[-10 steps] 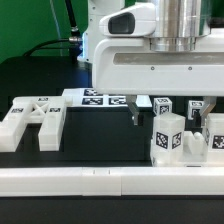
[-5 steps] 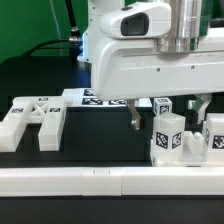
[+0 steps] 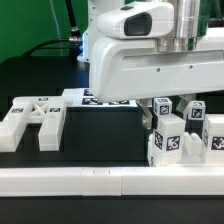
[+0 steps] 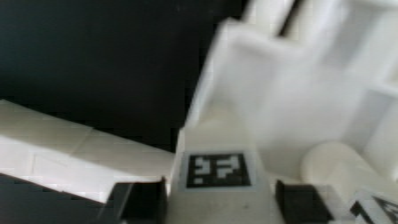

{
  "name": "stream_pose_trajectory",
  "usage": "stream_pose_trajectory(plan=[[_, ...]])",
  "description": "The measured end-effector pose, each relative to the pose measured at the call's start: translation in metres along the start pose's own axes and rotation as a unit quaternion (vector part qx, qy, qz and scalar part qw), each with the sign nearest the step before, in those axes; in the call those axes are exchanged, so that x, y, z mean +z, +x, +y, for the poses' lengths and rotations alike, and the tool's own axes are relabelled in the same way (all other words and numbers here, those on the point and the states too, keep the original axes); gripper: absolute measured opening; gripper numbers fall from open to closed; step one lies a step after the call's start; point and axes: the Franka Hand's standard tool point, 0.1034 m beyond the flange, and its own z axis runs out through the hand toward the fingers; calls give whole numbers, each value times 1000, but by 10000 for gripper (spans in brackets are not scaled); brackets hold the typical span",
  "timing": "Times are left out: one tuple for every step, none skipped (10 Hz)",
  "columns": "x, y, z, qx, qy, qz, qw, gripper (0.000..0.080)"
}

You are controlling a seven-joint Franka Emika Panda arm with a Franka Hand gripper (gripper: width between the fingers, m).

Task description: Assemble chair

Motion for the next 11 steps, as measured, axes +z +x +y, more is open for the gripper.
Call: stream_pose_trajectory(plan=[[0,0,0,12,0,0,1000,288],[0,0,0,17,1,0,1000,288],[0,0,0,54,1,0,999,288],[0,1,-2,126,1,0,992,288],[0,1,-4,176,3,0,984,288],[0,1,-5,252,9,1,968,288],[0,1,-5,310,14,0,951,289],[0,2,-6,354,17,0,935,289],[0,2,-7,401,18,-1,916,289],[0,3,-8,457,18,-2,889,289],[0,3,-9,498,19,-4,867,289]])
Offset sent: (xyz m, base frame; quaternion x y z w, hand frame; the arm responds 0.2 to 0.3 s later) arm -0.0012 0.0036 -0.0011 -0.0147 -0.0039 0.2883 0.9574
